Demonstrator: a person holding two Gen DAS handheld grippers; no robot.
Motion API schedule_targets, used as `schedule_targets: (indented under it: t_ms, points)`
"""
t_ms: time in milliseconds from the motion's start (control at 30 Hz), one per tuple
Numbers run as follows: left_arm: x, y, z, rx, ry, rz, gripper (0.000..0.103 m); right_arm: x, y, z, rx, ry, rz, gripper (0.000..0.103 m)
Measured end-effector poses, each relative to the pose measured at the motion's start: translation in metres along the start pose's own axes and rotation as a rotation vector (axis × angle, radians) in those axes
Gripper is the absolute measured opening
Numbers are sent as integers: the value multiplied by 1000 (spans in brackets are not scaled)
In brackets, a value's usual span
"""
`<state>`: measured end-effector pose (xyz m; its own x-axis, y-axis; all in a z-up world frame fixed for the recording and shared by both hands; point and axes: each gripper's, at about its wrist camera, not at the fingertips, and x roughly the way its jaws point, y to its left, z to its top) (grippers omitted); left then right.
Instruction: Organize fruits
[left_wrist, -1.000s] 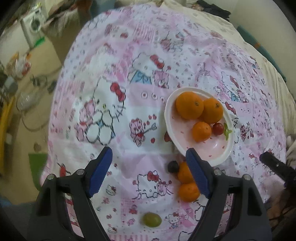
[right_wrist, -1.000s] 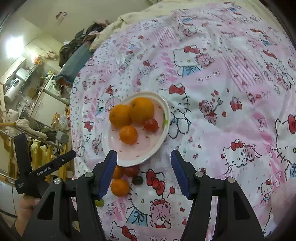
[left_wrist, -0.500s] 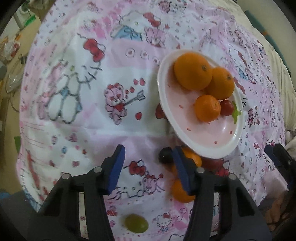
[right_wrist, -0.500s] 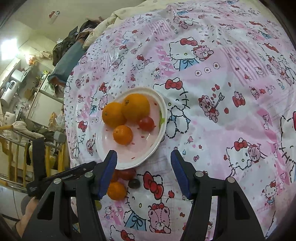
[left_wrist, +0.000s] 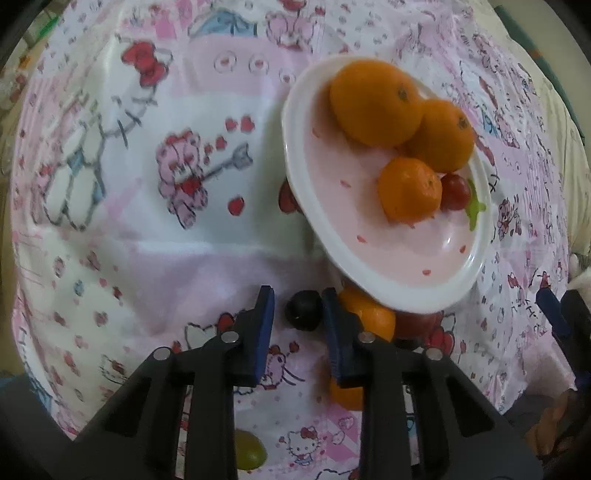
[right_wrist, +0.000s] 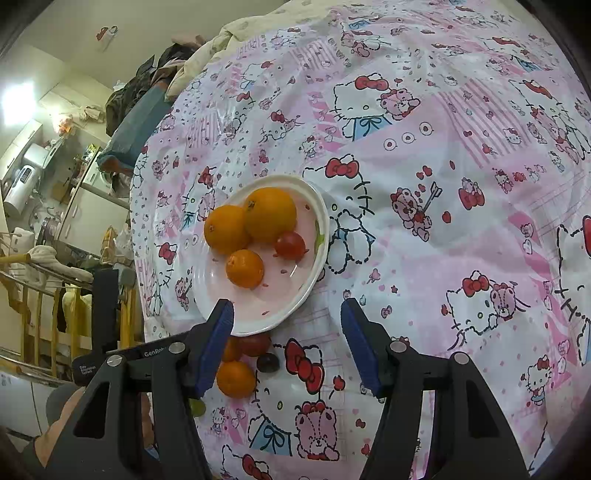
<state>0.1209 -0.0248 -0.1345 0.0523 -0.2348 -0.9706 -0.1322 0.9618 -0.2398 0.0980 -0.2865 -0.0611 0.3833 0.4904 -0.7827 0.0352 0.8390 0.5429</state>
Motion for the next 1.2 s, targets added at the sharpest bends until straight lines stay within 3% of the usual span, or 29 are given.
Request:
schedule_targets:
  t_ms: [233,433,633,800,1033,1133,1200]
  points:
    - [2,-3,-1,20,22,-13,16,4,4,0,-17,6,-17,64]
    - [-16,11,-5,27,-24,8,15,9,4,-2,-22,28,-18,64]
    - [-42,26,-10,25,-101,33,15,36,10,-14,-41,147,15,64]
    - [-63,25,-14,58,-166,50,15,69,23,-32,-75,280,42,45]
    - [-75,23,-13,92,-209,43,15,102,38,-43,-168,347,-59,37]
    - [-76,23,-13,96,-216,41,15,107,38,-42,-173,353,-61,35]
    - [-76,23,-12,96,-218,42,15,110,39,-42,-187,355,-75,27]
